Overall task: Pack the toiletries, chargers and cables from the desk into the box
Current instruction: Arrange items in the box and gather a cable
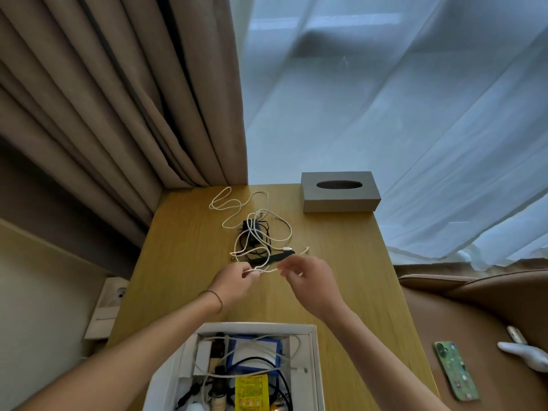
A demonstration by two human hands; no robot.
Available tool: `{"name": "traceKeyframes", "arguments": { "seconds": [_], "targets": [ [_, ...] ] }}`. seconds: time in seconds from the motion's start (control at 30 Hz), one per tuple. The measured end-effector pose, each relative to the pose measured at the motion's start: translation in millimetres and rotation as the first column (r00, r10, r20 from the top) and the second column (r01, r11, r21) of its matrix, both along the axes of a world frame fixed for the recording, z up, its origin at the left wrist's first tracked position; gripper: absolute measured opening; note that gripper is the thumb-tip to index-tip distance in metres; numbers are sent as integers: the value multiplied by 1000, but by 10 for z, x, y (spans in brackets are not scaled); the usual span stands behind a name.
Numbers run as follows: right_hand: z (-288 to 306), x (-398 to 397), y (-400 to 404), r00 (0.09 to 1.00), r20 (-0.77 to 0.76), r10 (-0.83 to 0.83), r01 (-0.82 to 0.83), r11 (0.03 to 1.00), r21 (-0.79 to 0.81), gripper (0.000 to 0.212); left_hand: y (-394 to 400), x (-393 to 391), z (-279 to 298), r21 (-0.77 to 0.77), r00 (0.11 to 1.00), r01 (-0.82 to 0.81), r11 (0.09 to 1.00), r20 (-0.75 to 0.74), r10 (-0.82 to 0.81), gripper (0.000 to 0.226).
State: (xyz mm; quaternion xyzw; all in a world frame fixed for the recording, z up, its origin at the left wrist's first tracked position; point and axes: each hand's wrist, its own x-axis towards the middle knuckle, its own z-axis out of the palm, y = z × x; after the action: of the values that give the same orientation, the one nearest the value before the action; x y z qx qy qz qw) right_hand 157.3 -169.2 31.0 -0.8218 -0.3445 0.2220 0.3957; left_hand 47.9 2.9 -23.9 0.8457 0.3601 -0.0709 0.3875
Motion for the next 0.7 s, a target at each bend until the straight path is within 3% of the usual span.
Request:
{"name": "traceKeyframes", "arguments": {
  "seconds": [0.1,0.27,0.4,0.47,0.57,0.63,0.7],
  "targets": [
    [189,-75,98,998,47,32,-34,998,46,30,13,-195,362,-47,970,-36,998,238,46,34],
    [590,-311,384,953,188,237,-251,966,56,52,-28,-502,1049,-161,830,-51,986,542,131,39],
    [841,-588,606,935,181,304,-327,938,117,22,-89,-726,1574,-298,633,-144,944,705,319,32],
    [899,-727,688,947,122,298,-316,935,163,9,-75,-821,1781,-475,527,-113,873,716,458,34],
    [934,-934,802,951,133,279,-299,940,165,24,25,-951,2010,-806,368,89,585,572,733,37],
    [961,-1075,849,945,161,286,-311,937,161,29,108,-1018,2114,-871,268,142,470,491,829,35],
    [962,-1183,862,926,199,320,-352,922,158,31,184,-1054,2177,-887,178,150,436,458,871,35]
  ]
}}
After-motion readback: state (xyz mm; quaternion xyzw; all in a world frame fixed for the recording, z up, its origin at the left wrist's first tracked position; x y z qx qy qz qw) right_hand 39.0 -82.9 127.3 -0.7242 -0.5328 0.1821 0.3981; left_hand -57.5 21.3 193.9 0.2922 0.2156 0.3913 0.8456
